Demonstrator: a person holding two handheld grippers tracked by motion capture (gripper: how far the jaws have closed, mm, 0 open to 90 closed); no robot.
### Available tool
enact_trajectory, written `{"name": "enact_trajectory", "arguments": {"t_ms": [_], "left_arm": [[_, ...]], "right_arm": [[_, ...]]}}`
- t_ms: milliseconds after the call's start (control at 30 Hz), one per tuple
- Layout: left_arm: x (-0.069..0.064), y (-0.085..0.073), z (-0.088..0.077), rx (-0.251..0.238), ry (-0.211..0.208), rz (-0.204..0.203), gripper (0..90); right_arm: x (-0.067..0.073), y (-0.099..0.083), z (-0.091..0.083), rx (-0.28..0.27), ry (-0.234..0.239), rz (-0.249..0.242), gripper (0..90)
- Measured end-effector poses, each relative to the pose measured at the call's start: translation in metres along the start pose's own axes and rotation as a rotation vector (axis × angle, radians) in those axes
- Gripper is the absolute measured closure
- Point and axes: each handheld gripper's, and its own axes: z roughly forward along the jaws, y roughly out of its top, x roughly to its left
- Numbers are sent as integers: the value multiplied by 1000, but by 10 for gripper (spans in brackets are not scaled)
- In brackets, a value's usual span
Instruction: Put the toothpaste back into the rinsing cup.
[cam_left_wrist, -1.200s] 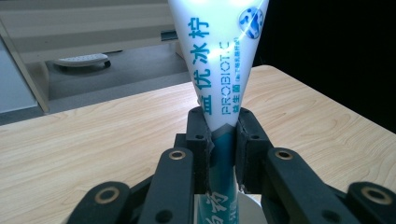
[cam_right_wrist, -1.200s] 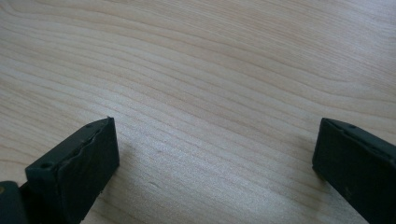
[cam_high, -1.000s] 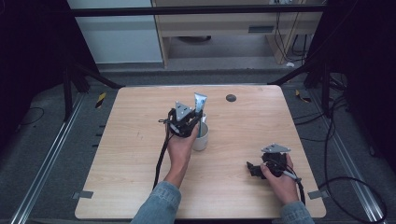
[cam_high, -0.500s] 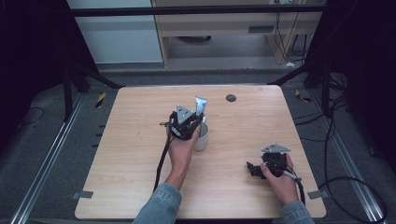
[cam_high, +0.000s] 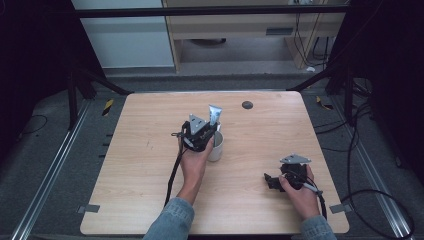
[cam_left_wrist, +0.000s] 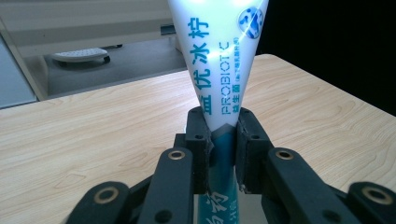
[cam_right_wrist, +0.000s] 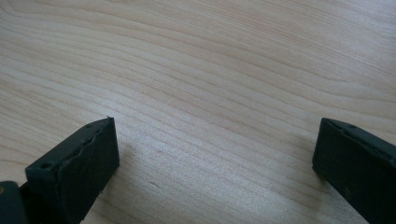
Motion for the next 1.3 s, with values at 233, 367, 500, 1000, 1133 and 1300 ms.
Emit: {"name": "enact_trajectory", "arguments": {"t_ms": [233, 367, 500, 1000, 1133, 1300], "left_arm": [[0, -1, 0, 3, 5, 0, 774], [0, -3, 1, 9, 2, 0, 773], [0, -5, 1, 15, 1, -3, 773], [-1, -9, 2, 43, 0, 9, 770], [-2, -10, 2, 43, 0, 7, 770], [-2, -10, 1, 43, 1, 12, 769]], "right_arm": [[0, 0, 0, 0, 0, 0, 6], [0, 0, 0, 0, 0, 0, 6], [0, 0, 0, 0, 0, -1, 6], [0, 0, 0, 0, -3, -4, 6], [0, 0, 0, 0, -2, -3, 6], [0, 0, 0, 0, -2, -1, 7]]}}
